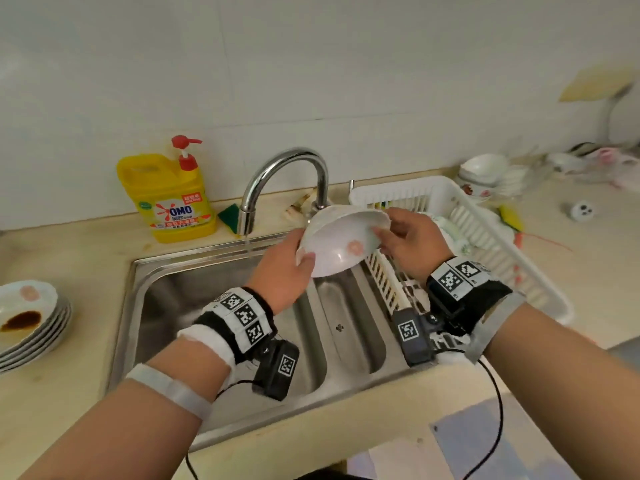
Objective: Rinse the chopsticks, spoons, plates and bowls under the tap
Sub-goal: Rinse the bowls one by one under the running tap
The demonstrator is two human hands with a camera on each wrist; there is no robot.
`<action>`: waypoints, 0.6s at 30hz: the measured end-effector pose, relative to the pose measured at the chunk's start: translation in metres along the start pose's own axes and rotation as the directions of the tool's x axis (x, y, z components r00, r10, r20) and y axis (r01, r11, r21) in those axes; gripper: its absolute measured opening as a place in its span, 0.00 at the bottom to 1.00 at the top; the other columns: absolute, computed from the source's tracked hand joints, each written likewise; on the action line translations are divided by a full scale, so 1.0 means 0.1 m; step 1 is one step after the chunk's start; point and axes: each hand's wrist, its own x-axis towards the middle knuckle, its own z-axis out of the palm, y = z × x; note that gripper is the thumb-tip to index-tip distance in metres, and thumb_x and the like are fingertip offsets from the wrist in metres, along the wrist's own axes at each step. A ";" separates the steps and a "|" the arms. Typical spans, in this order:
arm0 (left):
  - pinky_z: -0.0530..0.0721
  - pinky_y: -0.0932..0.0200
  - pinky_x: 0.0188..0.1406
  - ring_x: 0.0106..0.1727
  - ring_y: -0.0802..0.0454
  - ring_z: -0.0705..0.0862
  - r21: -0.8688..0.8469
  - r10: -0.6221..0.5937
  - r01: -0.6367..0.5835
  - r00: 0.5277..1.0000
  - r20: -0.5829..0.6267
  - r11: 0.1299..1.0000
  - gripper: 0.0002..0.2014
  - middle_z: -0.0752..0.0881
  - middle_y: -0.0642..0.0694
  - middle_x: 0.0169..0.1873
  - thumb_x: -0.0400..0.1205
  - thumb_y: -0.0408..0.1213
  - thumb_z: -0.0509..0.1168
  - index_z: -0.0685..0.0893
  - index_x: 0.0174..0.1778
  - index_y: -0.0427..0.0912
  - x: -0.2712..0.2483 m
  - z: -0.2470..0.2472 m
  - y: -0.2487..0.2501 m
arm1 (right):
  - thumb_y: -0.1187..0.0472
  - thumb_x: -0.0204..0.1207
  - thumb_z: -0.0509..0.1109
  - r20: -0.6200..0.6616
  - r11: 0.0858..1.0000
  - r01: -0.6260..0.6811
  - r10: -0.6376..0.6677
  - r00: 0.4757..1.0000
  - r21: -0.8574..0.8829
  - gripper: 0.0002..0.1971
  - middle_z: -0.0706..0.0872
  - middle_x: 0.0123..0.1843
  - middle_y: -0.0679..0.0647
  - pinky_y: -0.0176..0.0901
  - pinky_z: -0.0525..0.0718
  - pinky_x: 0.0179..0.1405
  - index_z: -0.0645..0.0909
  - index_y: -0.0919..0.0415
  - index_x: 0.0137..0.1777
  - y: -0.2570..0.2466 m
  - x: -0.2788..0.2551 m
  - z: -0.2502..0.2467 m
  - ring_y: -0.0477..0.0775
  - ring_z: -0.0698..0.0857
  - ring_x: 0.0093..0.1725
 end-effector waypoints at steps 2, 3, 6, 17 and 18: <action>0.78 0.59 0.55 0.57 0.52 0.83 -0.037 0.040 -0.037 0.994 0.103 0.999 0.18 0.84 0.51 0.57 0.88 0.40 0.64 0.78 0.74 0.45 0.10 0.25 0.15 | 0.46 0.81 0.68 -0.043 0.992 -0.067 0.062 0.997 -0.108 0.11 0.94 0.47 0.52 0.64 0.90 0.55 0.89 0.47 0.55 0.10 -0.09 -0.34 0.56 0.92 0.48; 0.81 0.58 0.54 0.57 0.52 0.85 -0.051 0.064 -0.056 0.987 0.149 0.997 0.18 0.86 0.52 0.57 0.87 0.43 0.66 0.79 0.72 0.45 0.14 0.37 0.23 | 0.50 0.83 0.68 -0.044 0.980 -0.108 0.102 0.994 -0.169 0.10 0.93 0.45 0.53 0.63 0.90 0.55 0.89 0.51 0.55 0.14 -0.13 -0.51 0.57 0.92 0.47; 0.89 0.51 0.58 0.54 0.57 0.89 -0.132 0.064 -0.031 0.965 0.254 0.991 0.21 0.89 0.55 0.57 0.86 0.51 0.68 0.79 0.73 0.48 0.22 0.67 0.42 | 0.54 0.85 0.67 -0.019 0.909 -0.245 0.254 0.967 -0.337 0.08 0.91 0.41 0.55 0.60 0.90 0.54 0.86 0.51 0.46 0.37 -0.21 -1.00 0.59 0.91 0.44; 0.92 0.60 0.42 0.62 0.51 0.85 -0.066 -0.264 0.290 0.928 0.263 0.955 0.35 0.77 0.52 0.72 0.85 0.41 0.71 0.60 0.85 0.55 0.58 1.45 0.56 | 0.68 0.85 0.66 0.224 0.741 -0.495 0.633 0.741 -0.454 0.16 0.87 0.47 0.59 0.54 0.93 0.37 0.78 0.59 0.71 1.60 0.05 -1.76 0.63 0.90 0.41; 0.93 0.56 0.41 0.60 0.50 0.87 -0.131 -0.317 0.362 0.907 0.276 0.923 0.34 0.80 0.49 0.73 0.85 0.39 0.70 0.61 0.84 0.57 0.59 1.54 0.58 | 0.67 0.86 0.66 0.275 0.741 -0.450 0.628 0.728 -0.499 0.17 0.88 0.51 0.60 0.57 0.94 0.45 0.78 0.58 0.73 1.67 0.08 -1.78 0.65 0.92 0.47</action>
